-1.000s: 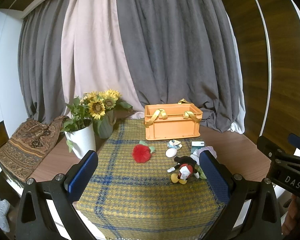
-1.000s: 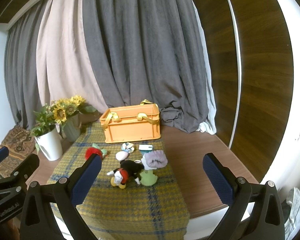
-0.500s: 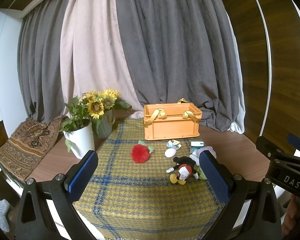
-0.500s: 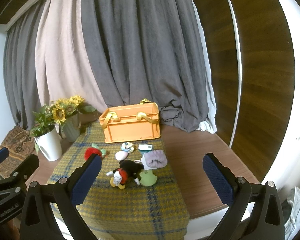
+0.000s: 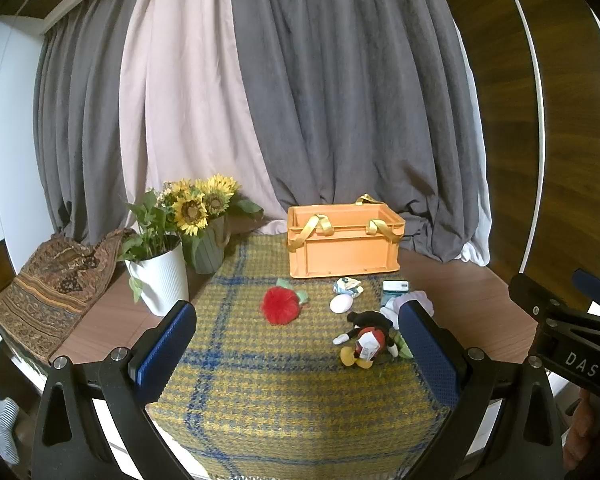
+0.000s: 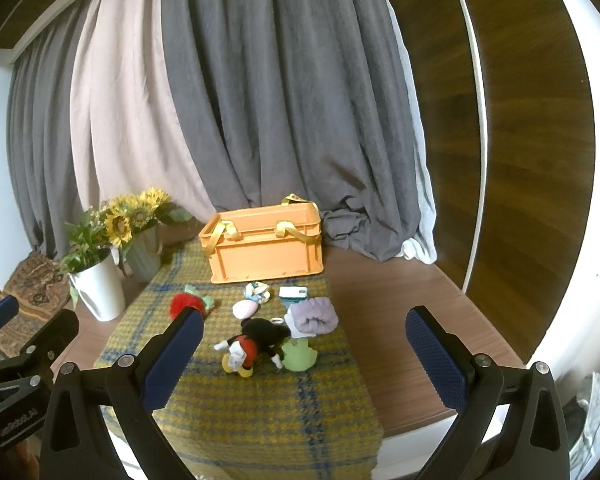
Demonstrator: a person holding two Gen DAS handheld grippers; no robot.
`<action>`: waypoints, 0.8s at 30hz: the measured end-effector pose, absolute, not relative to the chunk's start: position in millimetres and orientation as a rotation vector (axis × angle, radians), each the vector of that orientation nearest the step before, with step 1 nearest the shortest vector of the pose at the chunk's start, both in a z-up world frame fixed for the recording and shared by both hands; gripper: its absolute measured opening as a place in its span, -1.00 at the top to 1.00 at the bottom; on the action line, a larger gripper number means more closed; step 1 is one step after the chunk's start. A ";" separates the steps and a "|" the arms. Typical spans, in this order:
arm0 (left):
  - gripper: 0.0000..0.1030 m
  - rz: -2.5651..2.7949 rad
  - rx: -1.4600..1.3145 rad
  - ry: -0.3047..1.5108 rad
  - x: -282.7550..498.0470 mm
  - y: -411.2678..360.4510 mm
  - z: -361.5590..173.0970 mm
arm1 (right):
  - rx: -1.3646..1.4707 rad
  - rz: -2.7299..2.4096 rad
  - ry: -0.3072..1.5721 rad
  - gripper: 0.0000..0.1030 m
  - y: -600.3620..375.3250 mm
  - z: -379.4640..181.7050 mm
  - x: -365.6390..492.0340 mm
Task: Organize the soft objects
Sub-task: 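Grasp the black-red plush doll with the left tool while the right tool grasps the green frog sponge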
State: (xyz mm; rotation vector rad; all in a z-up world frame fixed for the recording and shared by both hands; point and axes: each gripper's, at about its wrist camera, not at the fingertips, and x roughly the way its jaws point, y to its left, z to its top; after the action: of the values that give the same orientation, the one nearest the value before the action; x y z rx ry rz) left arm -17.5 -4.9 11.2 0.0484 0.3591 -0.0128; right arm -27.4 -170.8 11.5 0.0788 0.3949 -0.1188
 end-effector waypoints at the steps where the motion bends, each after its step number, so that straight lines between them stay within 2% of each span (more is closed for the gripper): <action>1: -1.00 -0.015 0.048 0.362 -17.1 -5.7 10.7 | 0.079 -0.119 0.396 -0.99 -170.7 11.2 -27.2; 17: -0.99 -0.127 0.136 0.441 47.9 -29.9 -32.6 | 0.126 -0.130 0.497 -0.99 -192.1 -29.4 33.3; 22: -0.88 -0.178 0.167 0.488 79.0 -38.0 -58.2 | 0.153 -0.126 0.554 -0.98 -199.7 -52.8 62.4; 24: -0.82 -0.200 0.175 0.508 89.0 -39.8 -69.2 | 0.154 -0.125 0.575 -0.91 -200.5 -64.9 75.6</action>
State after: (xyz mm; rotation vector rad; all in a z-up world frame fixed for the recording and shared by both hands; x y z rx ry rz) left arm 89.0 -39.8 -69.2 0.1748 0.5082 -0.2004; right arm 75.6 -200.5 -64.9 0.1536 0.5749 -0.1252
